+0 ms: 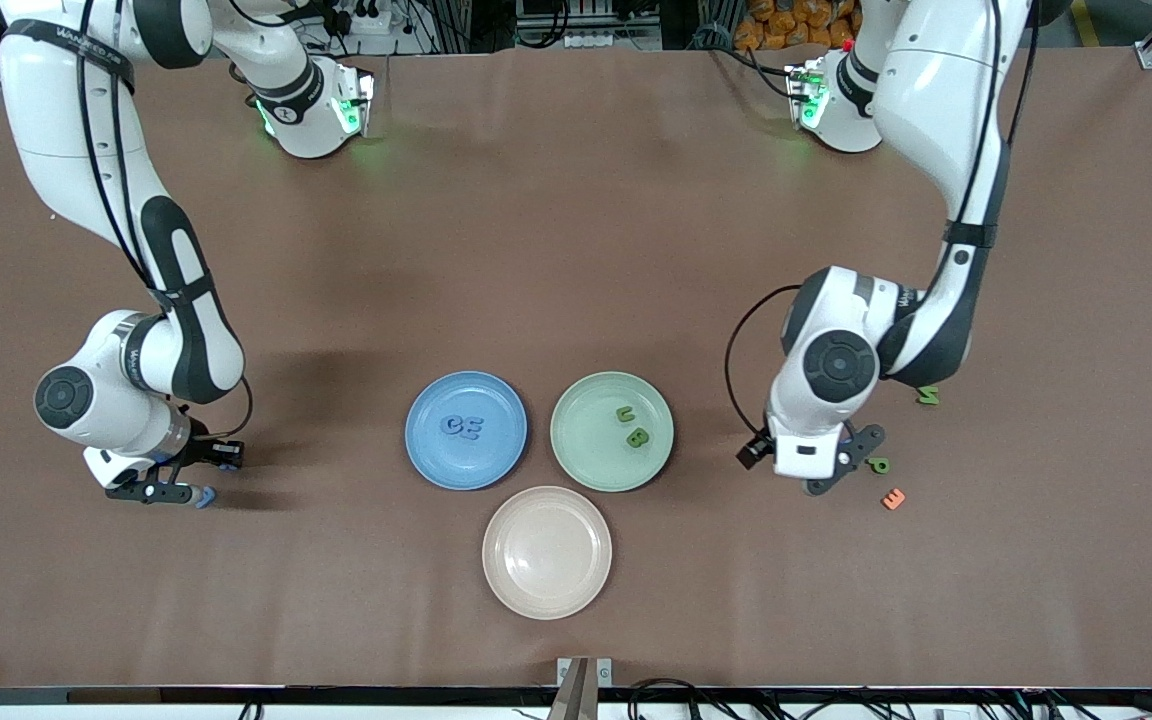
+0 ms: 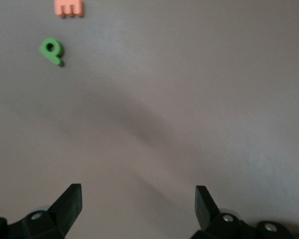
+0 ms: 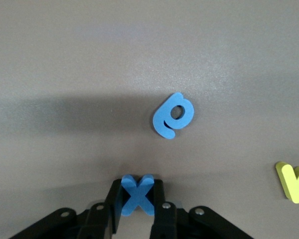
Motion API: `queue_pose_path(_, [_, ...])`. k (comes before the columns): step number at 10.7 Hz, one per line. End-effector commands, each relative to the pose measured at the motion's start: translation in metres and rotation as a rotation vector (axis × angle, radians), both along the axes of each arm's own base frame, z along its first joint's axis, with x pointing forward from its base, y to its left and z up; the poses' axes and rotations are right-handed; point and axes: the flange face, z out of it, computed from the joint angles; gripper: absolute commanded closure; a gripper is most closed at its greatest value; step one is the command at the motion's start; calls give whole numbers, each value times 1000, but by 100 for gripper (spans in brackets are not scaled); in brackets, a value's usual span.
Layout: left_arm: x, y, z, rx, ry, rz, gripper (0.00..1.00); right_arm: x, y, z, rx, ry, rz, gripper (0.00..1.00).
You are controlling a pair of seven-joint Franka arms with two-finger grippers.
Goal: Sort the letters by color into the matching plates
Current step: 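Grasp the blue X with the right gripper while the left gripper returns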
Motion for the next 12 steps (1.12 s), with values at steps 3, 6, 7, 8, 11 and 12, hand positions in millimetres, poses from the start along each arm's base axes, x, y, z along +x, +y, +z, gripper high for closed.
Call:
queue_pose_path(3, [29, 90, -8, -62, -19, 501, 0, 8, 20, 8, -1, -24, 28, 80])
queue_pose_path(6, [42, 120, -23, -110, -109, 674, 0, 17, 54, 29, 43, -41, 63, 79])
queue_pose_path(7, [37, 125, -35, -107, -111, 681, 0, 22, 67, 37, 60, -38, 76, 79])
queue_pose_path(8, [33, 132, -45, -114, -131, 703, 0, 22, 78, 39, 72, -31, 83, 77])
queue_pose_path(11, [29, 159, -63, -87, -124, 709, 0, 20, 132, 54, 120, -47, 108, 77])
queue_pose_path(12, [30, 172, -67, -68, -126, 706, 0, 18, 159, 58, 150, -51, 121, 77])
